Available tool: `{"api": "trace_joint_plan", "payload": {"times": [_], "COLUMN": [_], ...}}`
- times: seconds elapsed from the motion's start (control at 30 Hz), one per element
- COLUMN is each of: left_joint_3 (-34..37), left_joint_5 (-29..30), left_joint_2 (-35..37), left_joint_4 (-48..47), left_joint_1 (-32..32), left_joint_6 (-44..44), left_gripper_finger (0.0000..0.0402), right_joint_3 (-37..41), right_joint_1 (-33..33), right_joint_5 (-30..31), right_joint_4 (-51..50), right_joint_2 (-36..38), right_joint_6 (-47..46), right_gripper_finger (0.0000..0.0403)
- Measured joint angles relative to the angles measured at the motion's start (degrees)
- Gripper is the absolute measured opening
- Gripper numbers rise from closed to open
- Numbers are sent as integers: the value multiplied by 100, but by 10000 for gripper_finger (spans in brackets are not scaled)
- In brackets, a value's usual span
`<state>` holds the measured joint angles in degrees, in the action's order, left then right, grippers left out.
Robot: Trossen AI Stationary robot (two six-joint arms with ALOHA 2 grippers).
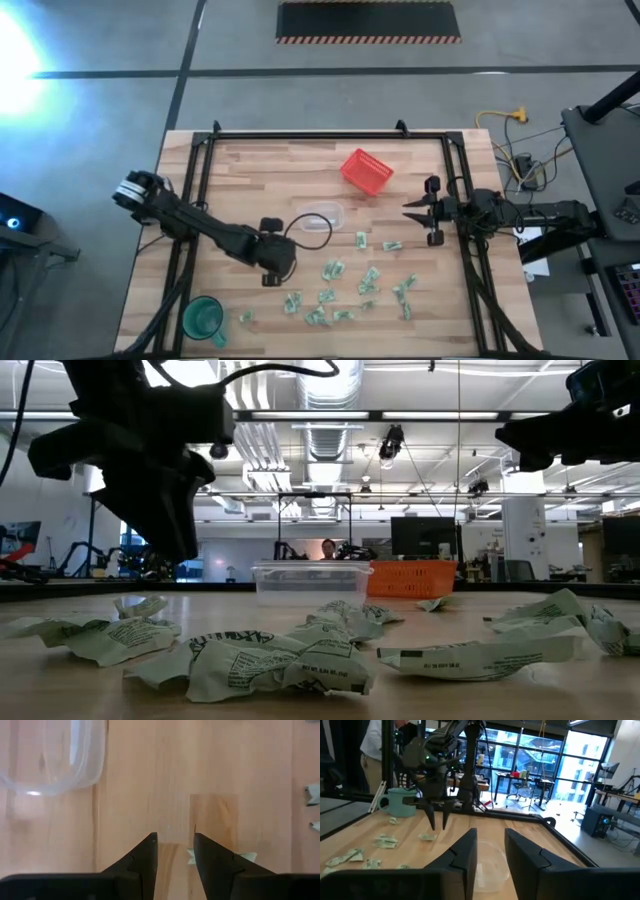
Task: Pick and place items into bin
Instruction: Put the stevia packet into the transparent bin
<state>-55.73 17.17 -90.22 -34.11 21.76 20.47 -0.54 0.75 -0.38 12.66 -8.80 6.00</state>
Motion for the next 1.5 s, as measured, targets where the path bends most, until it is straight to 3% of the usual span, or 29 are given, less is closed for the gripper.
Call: {"api": "trace_joint_plan", "payload": {"times": [0.23, 0.43, 1.0, 1.5], "left_joint_3": [73, 72, 234, 289], "left_joint_5": [-72, -1079, -1088, -1217], "left_joint_2": [36, -32, -57, -508], "left_joint_4": [272, 256, 251, 469], "left_joint_1": [39, 44, -81, -166], "left_joint_6": [261, 186, 173, 328], "left_gripper_finger": [109, 109, 111, 206], "right_joint_3": [0, 0, 0, -2], "right_joint_1": [0, 0, 0, -1], "right_joint_5": [-270, -311, -311, -308], "right_joint_4": [0, 16, 7, 7], "right_joint_2": [-4, -3, -2, -48], "right_joint_6": [-135, -107, -151, -153], "right_gripper_finger": [138, 163, 178, 176]}}
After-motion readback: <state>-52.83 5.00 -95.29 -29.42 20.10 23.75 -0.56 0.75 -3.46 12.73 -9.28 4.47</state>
